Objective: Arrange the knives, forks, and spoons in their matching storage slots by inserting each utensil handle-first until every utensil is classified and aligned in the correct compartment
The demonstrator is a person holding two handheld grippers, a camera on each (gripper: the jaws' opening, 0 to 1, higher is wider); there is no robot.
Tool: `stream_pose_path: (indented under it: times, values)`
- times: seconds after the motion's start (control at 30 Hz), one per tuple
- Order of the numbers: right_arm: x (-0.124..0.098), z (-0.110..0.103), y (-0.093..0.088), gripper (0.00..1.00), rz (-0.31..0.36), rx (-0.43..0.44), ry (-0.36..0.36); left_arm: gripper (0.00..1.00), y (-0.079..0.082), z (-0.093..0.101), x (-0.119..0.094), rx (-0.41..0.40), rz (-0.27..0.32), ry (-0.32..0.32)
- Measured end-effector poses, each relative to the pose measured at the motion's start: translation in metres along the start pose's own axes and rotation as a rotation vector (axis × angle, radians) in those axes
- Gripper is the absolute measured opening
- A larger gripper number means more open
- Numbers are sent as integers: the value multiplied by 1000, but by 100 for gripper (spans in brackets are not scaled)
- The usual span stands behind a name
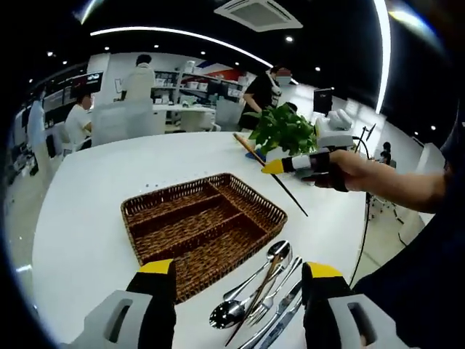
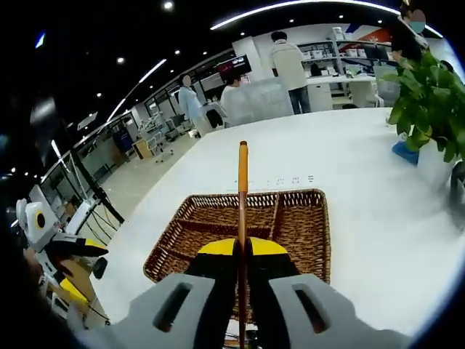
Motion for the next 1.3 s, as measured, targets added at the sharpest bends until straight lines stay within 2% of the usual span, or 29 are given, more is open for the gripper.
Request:
stream_pose_path:
  times: [0.1, 0.27, 0.67, 0.73, 0.8, 0.87, 0.93, 1.03, 1.23, 1.3]
  values:
    - [16, 10, -2, 3, -23, 7, -24, 78, -9, -2, -2, -13, -22, 9]
    - [34, 20, -11, 3, -44, 16, -59, 82, -14, -4, -6, -27, -33, 26]
    - [63, 41, -41, 3, -102, 10, -142, 100, -22, -12, -14, -58, -47, 89]
    - [66, 43, -47, 4, -119, -3, -157, 100, -24, -14, -15, -67, -42, 105]
    - [71, 44, -54, 4, -140, 32, -163, 100, -26, -15, -14, -83, -44, 111]
    - [72, 48, -58, 4, -157, 3, -189, 100, -28, -15, -14, -92, -44, 115]
    - [75, 48, -63, 4, -163, 40, -198, 100, -29, -15, -14, -96, -47, 116]
    - [78, 49, -71, 4, -190, 17, -210, 100, -31, -14, -14, -104, -43, 118]
    - [84, 53, -77, 4, -217, 33, -239, 100, -33, -15, -14, -98, -49, 126]
    - [86, 53, -82, 4, -246, 35, -236, 100, -33, -15, -15, -102, -47, 130]
Point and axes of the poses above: the point that each gripper's makers call its tool centre point, and the gripper's own axes: x roughly forward along the fingers, z roughly to its right, y roughly out of its top, the point moved 4 cm from there along -x, roughly backward along the fingers, and after that the axes turned 15 degrees about z, right-handed, at the moved point
